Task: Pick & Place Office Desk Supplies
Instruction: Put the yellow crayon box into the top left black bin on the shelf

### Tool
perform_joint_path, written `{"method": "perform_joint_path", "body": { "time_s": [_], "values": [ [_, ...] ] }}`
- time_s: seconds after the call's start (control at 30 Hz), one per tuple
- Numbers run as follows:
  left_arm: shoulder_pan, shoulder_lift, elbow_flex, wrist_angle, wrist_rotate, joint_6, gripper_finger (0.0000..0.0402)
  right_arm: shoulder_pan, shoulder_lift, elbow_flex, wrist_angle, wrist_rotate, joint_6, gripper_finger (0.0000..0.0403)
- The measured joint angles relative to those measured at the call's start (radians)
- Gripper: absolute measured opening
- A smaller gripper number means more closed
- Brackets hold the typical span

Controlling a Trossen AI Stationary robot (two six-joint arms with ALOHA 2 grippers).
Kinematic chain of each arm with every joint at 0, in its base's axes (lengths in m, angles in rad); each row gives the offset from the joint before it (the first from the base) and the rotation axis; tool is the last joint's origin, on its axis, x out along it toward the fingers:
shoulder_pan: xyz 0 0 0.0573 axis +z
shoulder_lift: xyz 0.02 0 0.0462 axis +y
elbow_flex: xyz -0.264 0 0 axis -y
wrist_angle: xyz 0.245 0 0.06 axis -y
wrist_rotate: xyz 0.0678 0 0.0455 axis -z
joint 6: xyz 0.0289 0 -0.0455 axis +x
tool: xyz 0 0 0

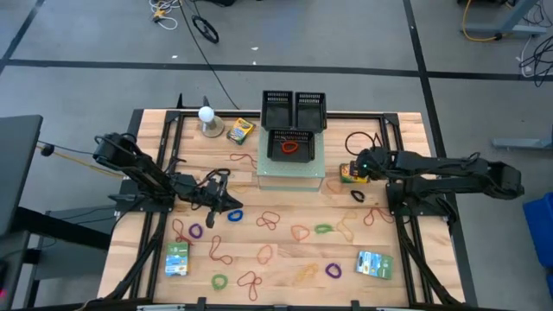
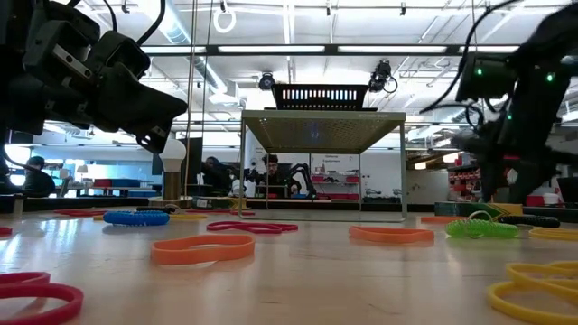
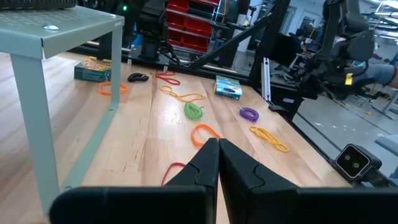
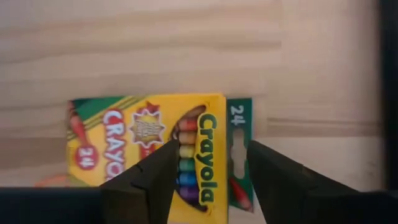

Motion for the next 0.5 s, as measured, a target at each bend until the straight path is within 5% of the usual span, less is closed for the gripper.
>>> {"method": "perform_joint_path", "body": {
  "time_s": [0.23, 0.5],
  "values": [
    [0.0, 0.0, 0.0, -0.004, 0.0, 0.0, 0.0018, -0.032, -0.004, -0.088, 0.231, -0.037, -0.047, 0.0151],
    [0.0, 0.0, 0.0, -0.004, -0.002, 0.0, 0.0018, -0.032, -0.003, -0.086, 0.237, -0.025, -0.132, 0.0012]
  ]
}}
